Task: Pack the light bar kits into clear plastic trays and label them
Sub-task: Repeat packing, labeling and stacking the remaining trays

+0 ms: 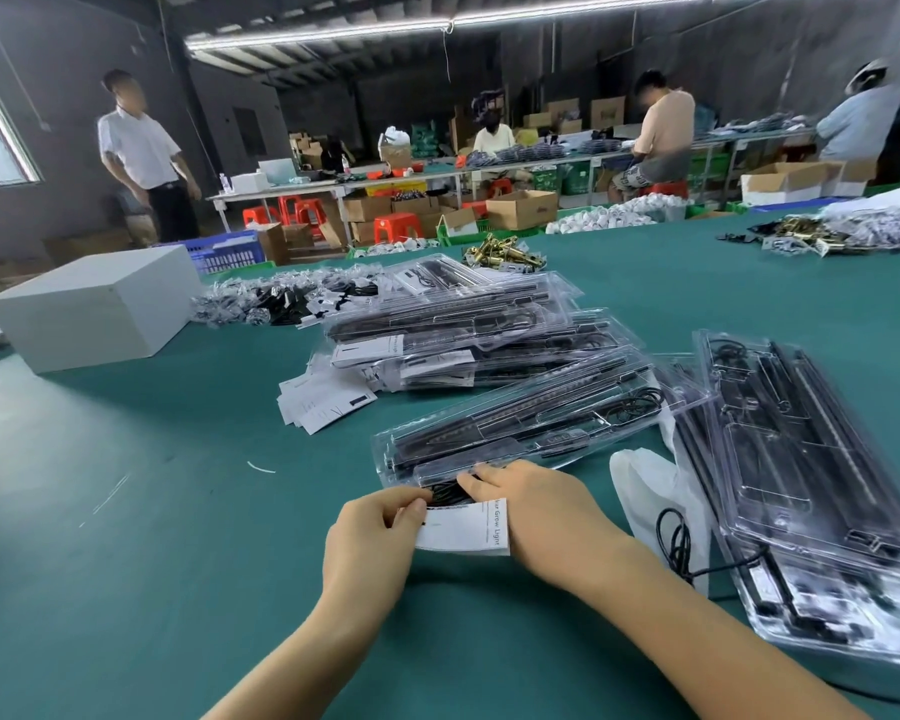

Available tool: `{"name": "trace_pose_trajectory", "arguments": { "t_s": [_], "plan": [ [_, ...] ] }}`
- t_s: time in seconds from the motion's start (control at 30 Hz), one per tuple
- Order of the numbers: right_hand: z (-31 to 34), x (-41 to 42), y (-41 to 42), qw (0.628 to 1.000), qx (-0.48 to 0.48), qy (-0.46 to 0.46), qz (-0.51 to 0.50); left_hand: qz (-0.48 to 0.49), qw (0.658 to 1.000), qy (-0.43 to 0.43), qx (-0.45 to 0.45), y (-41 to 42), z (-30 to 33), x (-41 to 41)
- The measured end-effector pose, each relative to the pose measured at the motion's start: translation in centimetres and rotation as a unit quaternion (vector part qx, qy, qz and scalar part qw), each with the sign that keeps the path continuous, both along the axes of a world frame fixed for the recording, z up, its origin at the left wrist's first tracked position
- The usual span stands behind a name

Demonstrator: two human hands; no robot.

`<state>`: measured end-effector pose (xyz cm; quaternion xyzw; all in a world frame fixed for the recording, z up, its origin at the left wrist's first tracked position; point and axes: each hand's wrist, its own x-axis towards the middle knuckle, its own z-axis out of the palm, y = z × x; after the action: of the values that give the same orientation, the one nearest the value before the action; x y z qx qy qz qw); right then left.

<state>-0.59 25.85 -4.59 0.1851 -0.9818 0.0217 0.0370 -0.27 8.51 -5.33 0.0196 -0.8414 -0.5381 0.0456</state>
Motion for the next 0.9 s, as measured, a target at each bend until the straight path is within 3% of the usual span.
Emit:
{"name": "trace_pose_trajectory", "arguments": {
  "t_s": [0.1,0.23,0.43,0.9],
  "plan": [
    [-0.1,-0.2,0.4,0.999,-0.044,-0.018,-0.010,0.016,0.993,-0.029,0.112,-0.1,-0.1,-0.1],
    [-0.3,-0.4,0.7,0.995,-0.083,-0.035,-0.044,0.038,0.984,-0.052,0.168,-0.3,-0.3,-0.5],
    [-0.2,-0.3,0.4,1.000,-0.024,-0.014,-0.014,0.072,0.980,-0.074,0.168,-1.7,-0.3,-2.1],
    [0.3,0.1,0.3,0.998,-0.048,-0.035,-0.016,0.060,0.976,-0.118,0.173,-3.2,1.0,-3.4]
  ]
}}
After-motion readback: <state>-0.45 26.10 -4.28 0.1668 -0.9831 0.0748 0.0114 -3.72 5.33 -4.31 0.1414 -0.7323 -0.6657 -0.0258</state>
